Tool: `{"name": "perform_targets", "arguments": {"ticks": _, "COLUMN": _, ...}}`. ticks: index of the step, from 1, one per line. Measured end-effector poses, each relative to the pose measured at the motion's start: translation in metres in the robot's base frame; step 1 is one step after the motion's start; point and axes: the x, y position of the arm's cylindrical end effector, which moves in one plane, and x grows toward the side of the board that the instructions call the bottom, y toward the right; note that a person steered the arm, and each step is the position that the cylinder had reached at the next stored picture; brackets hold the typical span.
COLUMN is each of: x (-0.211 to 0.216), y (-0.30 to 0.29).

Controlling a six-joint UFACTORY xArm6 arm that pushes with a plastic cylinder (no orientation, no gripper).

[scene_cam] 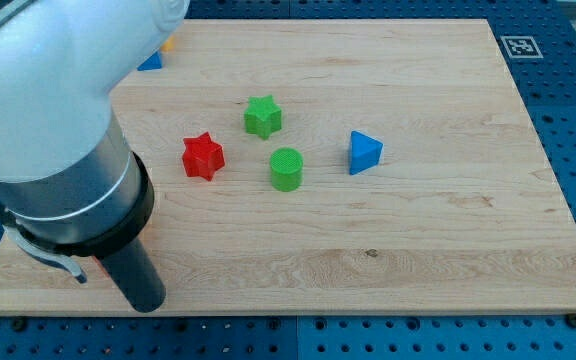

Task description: Move the red circle along with the yellow hexagon towards top

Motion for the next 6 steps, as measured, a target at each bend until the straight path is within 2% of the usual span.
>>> {"name": "perform_targets", "arguments": {"ticks": 2, "x": 0.000, "y": -0.047}}
{"name": "perform_targets", "arguments": {"ticks": 6, "x": -0.024, "y": -0.044}}
